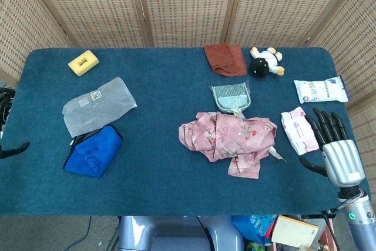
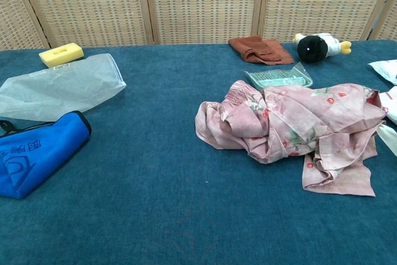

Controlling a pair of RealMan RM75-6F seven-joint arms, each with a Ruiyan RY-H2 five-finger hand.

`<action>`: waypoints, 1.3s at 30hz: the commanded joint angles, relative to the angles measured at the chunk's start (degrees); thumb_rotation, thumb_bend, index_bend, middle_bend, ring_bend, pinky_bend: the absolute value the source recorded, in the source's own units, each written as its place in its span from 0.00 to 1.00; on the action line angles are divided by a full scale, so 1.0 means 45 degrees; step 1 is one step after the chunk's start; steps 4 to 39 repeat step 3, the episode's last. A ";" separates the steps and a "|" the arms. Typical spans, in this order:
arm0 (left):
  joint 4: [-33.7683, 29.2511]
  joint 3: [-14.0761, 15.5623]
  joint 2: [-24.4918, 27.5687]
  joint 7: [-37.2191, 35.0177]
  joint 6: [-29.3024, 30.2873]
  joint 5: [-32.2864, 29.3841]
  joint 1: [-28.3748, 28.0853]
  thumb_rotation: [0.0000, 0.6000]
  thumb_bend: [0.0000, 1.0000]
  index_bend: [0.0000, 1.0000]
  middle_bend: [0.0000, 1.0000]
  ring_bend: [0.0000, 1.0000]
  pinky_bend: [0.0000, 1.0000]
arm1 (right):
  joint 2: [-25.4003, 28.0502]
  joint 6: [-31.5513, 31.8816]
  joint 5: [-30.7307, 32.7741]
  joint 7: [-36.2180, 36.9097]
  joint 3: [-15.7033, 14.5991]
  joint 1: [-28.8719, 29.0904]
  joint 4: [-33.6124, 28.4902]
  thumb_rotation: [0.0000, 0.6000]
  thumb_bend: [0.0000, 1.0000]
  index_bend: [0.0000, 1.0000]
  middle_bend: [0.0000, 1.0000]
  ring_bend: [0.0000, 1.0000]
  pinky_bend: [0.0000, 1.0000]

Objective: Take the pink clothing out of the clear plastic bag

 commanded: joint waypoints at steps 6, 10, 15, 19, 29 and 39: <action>-0.1133 0.0815 0.0035 0.0222 0.1294 0.0978 0.1267 1.00 0.05 0.00 0.00 0.00 0.00 | -0.0826 0.1108 -0.0734 -0.0844 -0.0578 -0.1053 0.0198 1.00 0.00 0.00 0.00 0.00 0.00; -0.1133 0.0815 0.0035 0.0222 0.1294 0.0978 0.1267 1.00 0.05 0.00 0.00 0.00 0.00 | -0.0826 0.1108 -0.0734 -0.0844 -0.0578 -0.1053 0.0198 1.00 0.00 0.00 0.00 0.00 0.00; -0.1133 0.0815 0.0035 0.0222 0.1294 0.0978 0.1267 1.00 0.05 0.00 0.00 0.00 0.00 | -0.0826 0.1108 -0.0734 -0.0844 -0.0578 -0.1053 0.0198 1.00 0.00 0.00 0.00 0.00 0.00; -0.1133 0.0815 0.0035 0.0222 0.1294 0.0978 0.1267 1.00 0.05 0.00 0.00 0.00 0.00 | -0.0826 0.1108 -0.0734 -0.0844 -0.0578 -0.1053 0.0198 1.00 0.00 0.00 0.00 0.00 0.00; -0.1133 0.0815 0.0035 0.0222 0.1294 0.0978 0.1267 1.00 0.05 0.00 0.00 0.00 0.00 | -0.0826 0.1108 -0.0734 -0.0844 -0.0578 -0.1053 0.0198 1.00 0.00 0.00 0.00 0.00 0.00; -0.1133 0.0815 0.0035 0.0222 0.1294 0.0978 0.1267 1.00 0.05 0.00 0.00 0.00 0.00 | -0.0826 0.1108 -0.0734 -0.0844 -0.0578 -0.1053 0.0198 1.00 0.00 0.00 0.00 0.00 0.00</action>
